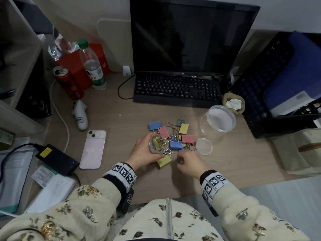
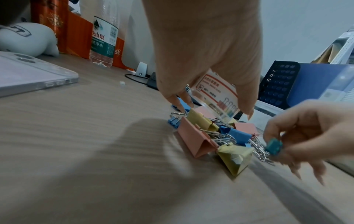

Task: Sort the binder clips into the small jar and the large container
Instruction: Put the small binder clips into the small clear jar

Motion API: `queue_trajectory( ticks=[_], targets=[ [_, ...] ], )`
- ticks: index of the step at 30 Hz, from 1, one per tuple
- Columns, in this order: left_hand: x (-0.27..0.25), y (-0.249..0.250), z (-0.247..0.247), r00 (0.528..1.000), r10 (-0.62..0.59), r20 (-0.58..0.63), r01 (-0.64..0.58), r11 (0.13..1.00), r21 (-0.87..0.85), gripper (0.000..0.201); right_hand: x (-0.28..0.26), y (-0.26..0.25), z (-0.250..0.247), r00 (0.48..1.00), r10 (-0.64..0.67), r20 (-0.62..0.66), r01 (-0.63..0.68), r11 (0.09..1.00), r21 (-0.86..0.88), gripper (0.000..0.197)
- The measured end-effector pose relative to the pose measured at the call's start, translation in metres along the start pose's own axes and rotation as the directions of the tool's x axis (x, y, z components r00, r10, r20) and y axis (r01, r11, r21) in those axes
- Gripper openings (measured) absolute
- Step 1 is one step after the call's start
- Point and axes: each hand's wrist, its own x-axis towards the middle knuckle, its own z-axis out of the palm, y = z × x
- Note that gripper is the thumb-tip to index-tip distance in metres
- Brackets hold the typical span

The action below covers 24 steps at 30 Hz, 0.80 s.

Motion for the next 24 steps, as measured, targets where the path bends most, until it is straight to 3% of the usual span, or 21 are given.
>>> queue_trajectory(
  ticks=[5,7,11,13,15,17,19,21,24],
  targets=[
    [0.003,0.003,0.003,0.999,0.025,0.023,-0.025,0.999,0.020,0.080,0.010,-0.004,-0.039,0.952,-0.005,-0.305,0.063,0.982,0.180,0.012],
    [0.004,0.004,0.005,0.998,0.060,0.031,-0.061,0.998,0.033,0.078,0.013,-0.011,-0.050,0.947,-0.031,-0.319,0.127,0.950,0.286,0.014],
    [0.007,0.006,0.005,0.996,0.085,0.023,-0.085,0.996,0.021,0.077,0.019,-0.016,-0.060,0.971,-0.061,-0.230,0.164,0.873,0.459,0.035],
    [0.007,0.001,0.004,0.998,0.056,0.016,-0.057,0.998,0.013,0.078,0.020,-0.012,-0.057,0.963,-0.048,-0.265,0.171,0.868,0.466,0.030],
    [0.005,-0.004,0.000,1.000,0.013,-0.001,-0.013,1.000,-0.021,0.077,0.022,-0.005,-0.050,0.956,-0.027,-0.292,0.148,0.904,0.402,0.019],
    [0.003,-0.008,-0.005,0.999,-0.019,-0.046,0.017,0.999,-0.049,0.081,0.024,-0.001,-0.040,0.975,-0.082,-0.205,0.135,0.956,0.260,0.017],
    [0.001,-0.012,-0.011,0.995,-0.052,-0.088,0.046,0.997,-0.068,0.086,0.024,-0.005,-0.029,0.984,-0.177,-0.005,0.176,0.978,0.111,0.031],
    [0.000,-0.016,-0.015,0.991,-0.075,-0.110,0.065,0.994,-0.089,0.088,0.023,-0.011,-0.020,0.958,-0.245,0.150,0.253,0.967,-0.035,0.044],
    [-0.003,-0.021,-0.019,0.988,-0.095,-0.121,0.083,0.992,-0.100,0.090,0.024,-0.018,-0.005,0.943,-0.266,0.202,0.310,0.922,-0.233,0.051]
  ],
)
